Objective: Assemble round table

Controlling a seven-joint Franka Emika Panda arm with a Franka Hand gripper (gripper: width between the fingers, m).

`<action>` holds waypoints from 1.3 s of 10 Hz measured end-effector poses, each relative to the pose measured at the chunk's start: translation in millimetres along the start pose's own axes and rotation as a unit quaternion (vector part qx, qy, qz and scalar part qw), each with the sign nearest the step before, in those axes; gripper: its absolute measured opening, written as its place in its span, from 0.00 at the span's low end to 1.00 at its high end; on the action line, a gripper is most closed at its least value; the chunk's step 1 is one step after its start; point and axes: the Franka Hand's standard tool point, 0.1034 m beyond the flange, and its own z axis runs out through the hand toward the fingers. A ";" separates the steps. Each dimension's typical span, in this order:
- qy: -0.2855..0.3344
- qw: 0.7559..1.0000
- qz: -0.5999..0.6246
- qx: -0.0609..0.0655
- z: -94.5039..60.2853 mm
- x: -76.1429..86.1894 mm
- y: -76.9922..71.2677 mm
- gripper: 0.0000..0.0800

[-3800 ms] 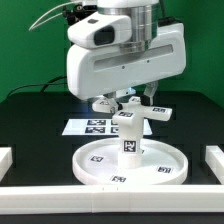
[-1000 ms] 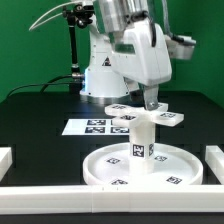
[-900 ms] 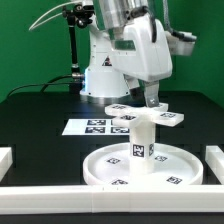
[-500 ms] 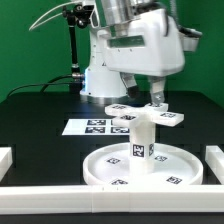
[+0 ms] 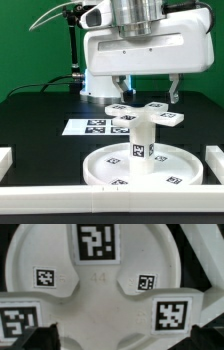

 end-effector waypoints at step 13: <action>0.013 0.872 -0.488 -0.030 -1.1 2.6 -6.1 0.81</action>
Offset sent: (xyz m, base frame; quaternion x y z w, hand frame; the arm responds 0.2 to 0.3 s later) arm 0.0000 0.0000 0.0000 0.0000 0.0000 -0.1938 0.9810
